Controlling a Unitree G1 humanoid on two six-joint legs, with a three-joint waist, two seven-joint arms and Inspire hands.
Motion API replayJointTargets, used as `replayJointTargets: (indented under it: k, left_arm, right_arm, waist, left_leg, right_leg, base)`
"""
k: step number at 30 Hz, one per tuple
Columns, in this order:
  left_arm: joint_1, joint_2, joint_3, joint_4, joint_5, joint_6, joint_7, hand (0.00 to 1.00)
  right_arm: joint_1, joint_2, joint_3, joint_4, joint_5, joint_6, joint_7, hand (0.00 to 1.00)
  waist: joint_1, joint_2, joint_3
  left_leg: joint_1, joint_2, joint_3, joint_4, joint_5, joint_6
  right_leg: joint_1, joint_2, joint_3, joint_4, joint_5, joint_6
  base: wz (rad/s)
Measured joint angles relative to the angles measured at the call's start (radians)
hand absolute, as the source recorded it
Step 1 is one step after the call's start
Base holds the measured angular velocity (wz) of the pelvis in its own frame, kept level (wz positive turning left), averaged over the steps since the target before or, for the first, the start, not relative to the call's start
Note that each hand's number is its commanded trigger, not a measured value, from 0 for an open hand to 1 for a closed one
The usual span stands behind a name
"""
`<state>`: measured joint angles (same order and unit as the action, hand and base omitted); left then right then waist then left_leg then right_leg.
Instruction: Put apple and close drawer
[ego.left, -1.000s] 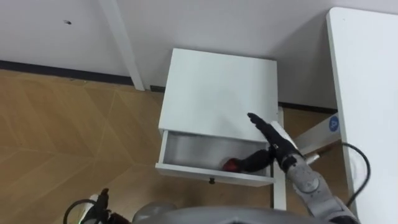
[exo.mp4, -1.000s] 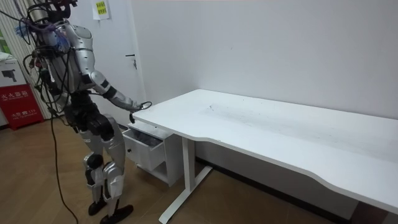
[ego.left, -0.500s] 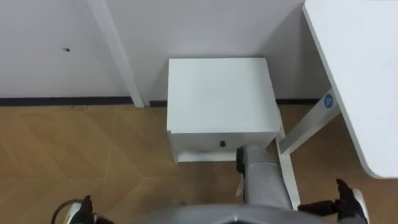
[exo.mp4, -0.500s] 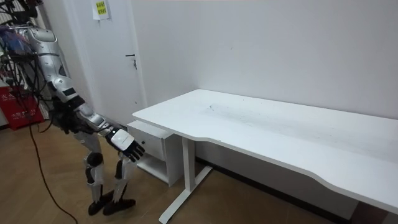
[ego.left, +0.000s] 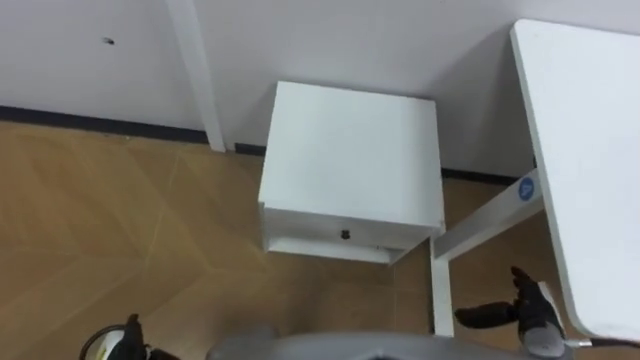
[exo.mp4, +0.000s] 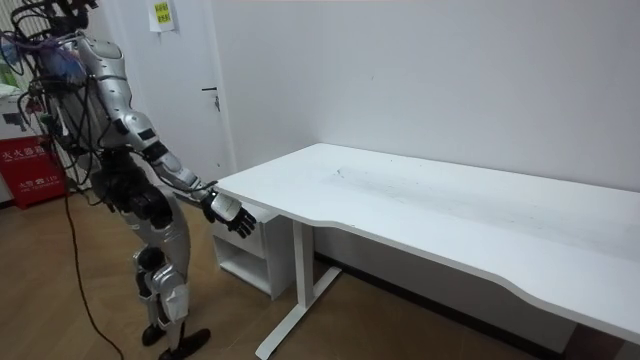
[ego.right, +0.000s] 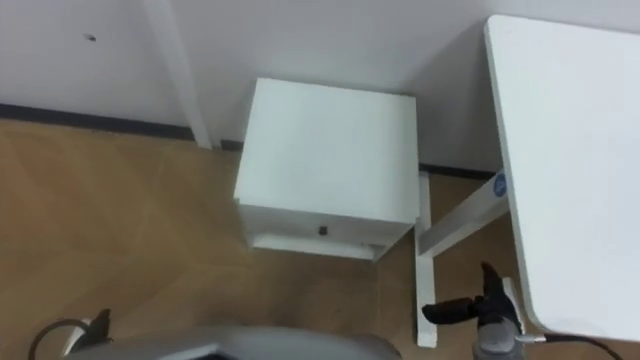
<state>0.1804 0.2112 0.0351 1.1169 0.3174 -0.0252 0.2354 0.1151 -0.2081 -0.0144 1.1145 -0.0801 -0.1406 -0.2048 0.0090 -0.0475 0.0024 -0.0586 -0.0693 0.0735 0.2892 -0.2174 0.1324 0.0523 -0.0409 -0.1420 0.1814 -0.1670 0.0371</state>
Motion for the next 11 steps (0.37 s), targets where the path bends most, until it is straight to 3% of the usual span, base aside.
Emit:
replayJointTargets:
  k: [4, 11]
  left_arm:
    - [0.006, -0.001, 0.0, 0.002, 0.001, -0.014, 0.005, 0.0]
    - [0.007, -0.002, 0.003, 0.003, 0.003, -0.029, 0.01, 0.0]
  right_arm:
    - [0.006, 0.002, 0.003, 0.009, 0.002, -0.001, 0.003, 0.0]
    - [0.041, 0.013, 0.003, 0.023, -0.01, 0.0, 0.058, 0.0]
  waist:
    - [-0.005, 0.017, -0.0014]
    - [-0.005, 0.017, 0.0064]
  left_leg:
    - [0.021, 0.004, 0.003, -0.037, 0.007, -0.01]
    - [0.043, 0.007, 0.007, -0.069, 0.012, -0.017]
  right_leg:
    - [0.003, 0.008, 0.004, 0.0, -0.001, -0.002]
    - [0.016, 0.008, 0.003, -0.016, -0.004, -0.007]
  base:
    - [-0.06]
    - [0.0]
